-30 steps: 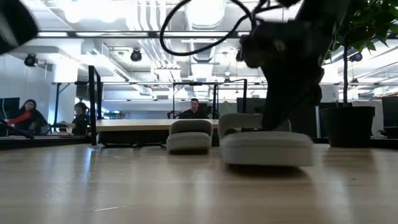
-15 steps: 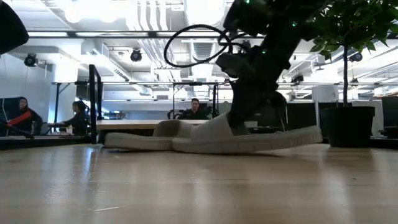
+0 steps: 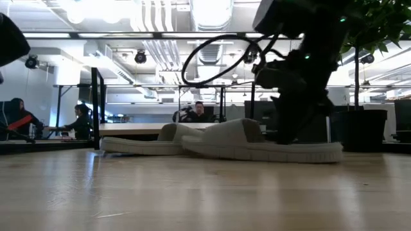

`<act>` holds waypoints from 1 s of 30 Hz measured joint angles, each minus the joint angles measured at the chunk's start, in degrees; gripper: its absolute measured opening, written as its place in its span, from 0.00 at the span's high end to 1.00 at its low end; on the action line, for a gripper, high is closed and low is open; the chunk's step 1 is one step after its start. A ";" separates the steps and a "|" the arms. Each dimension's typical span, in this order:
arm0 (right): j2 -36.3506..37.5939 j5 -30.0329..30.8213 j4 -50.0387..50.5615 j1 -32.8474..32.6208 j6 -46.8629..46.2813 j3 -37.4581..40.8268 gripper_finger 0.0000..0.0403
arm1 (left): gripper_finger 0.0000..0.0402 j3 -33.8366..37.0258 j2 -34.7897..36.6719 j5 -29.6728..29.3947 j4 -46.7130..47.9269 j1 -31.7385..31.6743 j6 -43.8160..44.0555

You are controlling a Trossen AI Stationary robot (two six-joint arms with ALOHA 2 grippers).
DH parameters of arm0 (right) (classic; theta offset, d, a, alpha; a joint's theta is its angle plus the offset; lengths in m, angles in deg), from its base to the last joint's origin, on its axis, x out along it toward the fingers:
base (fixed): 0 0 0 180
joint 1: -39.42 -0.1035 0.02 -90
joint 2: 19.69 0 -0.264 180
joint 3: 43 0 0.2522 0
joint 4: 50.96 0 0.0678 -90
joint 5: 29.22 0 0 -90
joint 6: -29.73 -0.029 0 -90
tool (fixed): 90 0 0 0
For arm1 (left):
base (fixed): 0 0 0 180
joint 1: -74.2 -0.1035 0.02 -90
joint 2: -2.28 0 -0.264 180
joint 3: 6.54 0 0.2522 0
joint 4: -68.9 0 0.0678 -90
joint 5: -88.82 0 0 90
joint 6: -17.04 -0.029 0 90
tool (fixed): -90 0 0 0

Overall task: Pick and place slides into the shelf
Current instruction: Move the gray slipper to the top center of the table

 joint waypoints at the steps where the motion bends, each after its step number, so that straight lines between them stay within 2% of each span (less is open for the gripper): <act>1: 0.00 -0.22 -0.39 -0.91 -1.17 0.02 0.95 | 1.00 0.28 0.00 -0.02 -0.04 0.00 0.60; 7: -0.09 -3.00 -4.92 -5.50 -5.58 -2.09 0.94 | 1.00 1.01 -0.04 -0.09 -0.29 0.00 1.31; 11: -0.20 0.18 -4.23 -5.65 -4.13 -3.20 0.94 | 1.00 0.85 -0.04 -0.12 -0.32 -0.09 1.30; 30: -0.31 2.56 -6.28 10.49 5.28 -1.47 0.94 | 1.00 0.51 -0.04 -0.11 -0.56 -0.07 1.39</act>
